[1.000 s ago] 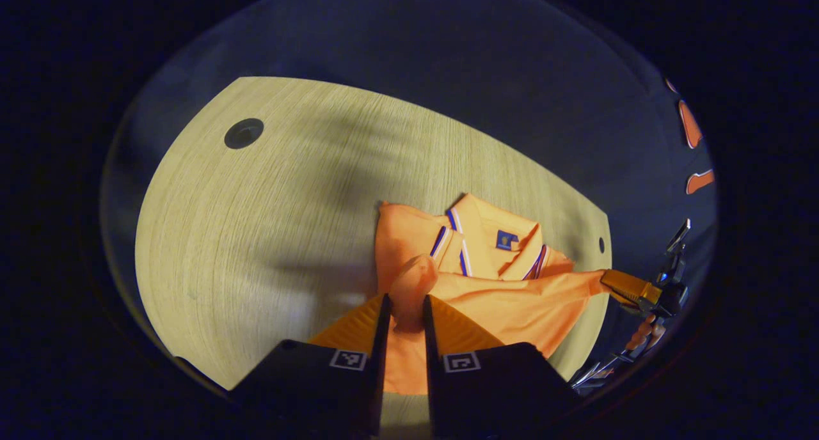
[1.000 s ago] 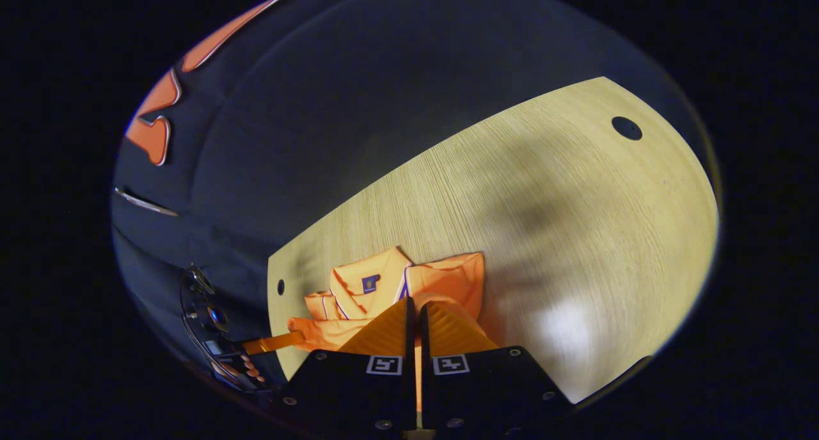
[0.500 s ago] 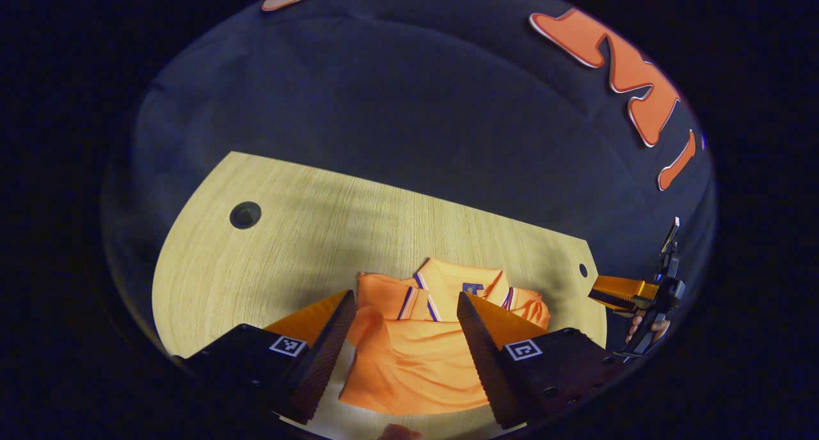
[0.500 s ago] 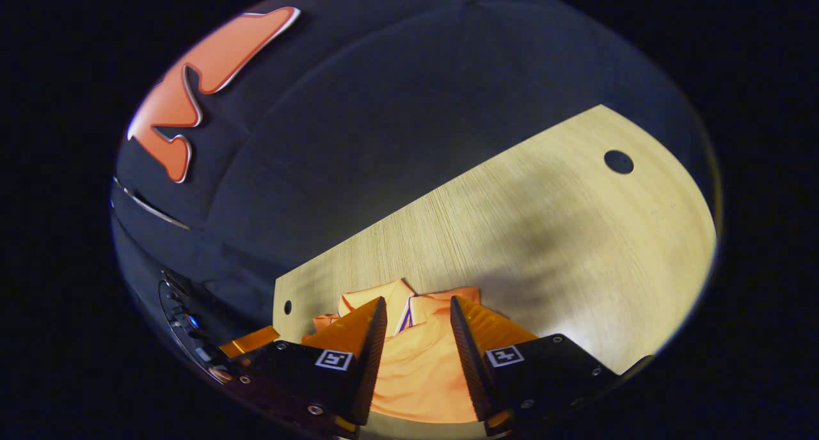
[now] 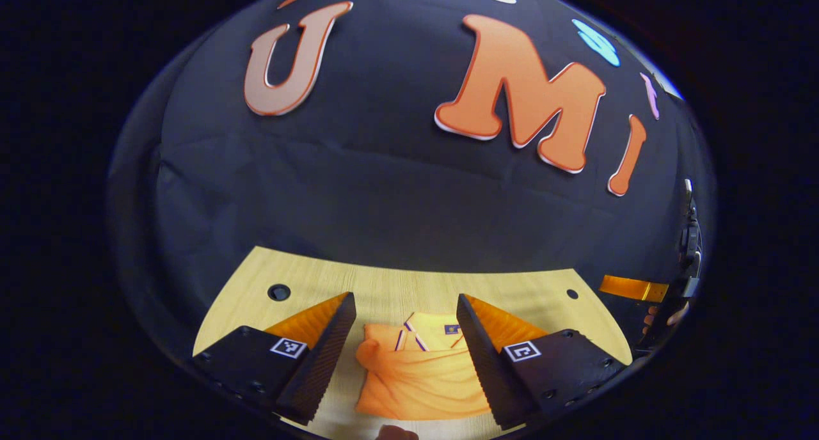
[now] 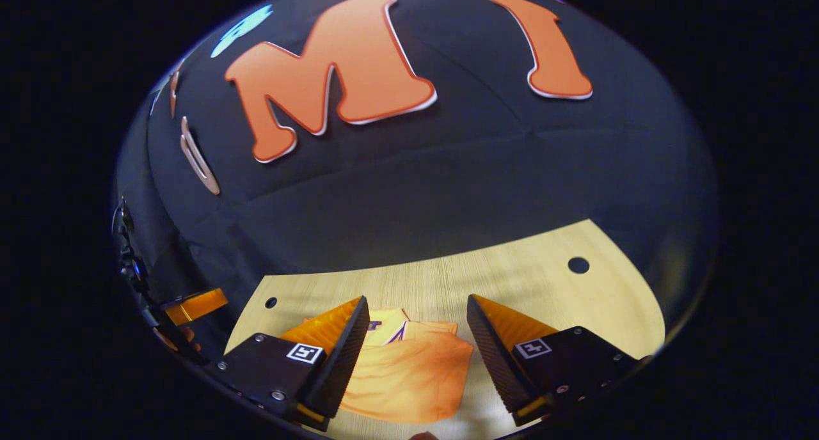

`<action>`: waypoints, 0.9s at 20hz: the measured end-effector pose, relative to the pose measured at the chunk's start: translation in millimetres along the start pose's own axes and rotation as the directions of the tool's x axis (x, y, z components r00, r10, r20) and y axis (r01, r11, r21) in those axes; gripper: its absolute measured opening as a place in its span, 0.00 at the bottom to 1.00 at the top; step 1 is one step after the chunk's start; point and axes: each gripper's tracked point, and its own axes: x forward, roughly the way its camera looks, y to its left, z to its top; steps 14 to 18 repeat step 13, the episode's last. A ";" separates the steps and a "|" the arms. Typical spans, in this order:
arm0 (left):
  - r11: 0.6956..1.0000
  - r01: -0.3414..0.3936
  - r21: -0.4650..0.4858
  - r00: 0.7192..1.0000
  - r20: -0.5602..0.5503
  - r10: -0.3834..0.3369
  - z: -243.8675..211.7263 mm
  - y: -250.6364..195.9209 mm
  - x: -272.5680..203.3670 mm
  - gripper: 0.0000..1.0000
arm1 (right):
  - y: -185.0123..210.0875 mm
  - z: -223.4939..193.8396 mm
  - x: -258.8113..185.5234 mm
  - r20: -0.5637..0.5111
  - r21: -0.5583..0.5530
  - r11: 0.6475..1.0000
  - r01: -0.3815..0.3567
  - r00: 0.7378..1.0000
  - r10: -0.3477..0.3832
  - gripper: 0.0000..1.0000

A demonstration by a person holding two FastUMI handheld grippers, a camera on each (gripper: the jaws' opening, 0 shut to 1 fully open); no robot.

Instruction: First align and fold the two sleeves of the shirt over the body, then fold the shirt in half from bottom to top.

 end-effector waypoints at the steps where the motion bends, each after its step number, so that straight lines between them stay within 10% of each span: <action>1: 1.000 -0.011 0.019 1.000 0.028 0.011 5.4 -1.1 -12.6 0.96 | 5.0 4.5 -10.8 0.027 -0.014 1.000 0.000 1.000 0.000 0.95; 8: 0.997 -0.021 0.073 0.964 0.265 0.001 58.2 -19.4 -103.4 0.95 | 43.0 41.9 -88.7 0.251 -0.104 0.994 0.022 0.968 0.005 0.96; 13: 0.995 -0.019 0.103 0.902 0.431 -0.028 77.8 -29.6 -173.7 0.95 | 84.7 69.8 -154.5 0.481 -0.226 0.973 0.035 0.873 0.080 0.96; 18: 0.995 -0.019 0.103 0.902 0.431 -0.028 77.8 -29.6 -173.7 0.95 | 84.7 69.8 -154.5 0.481 -0.226 0.973 0.035 0.873 0.080 0.96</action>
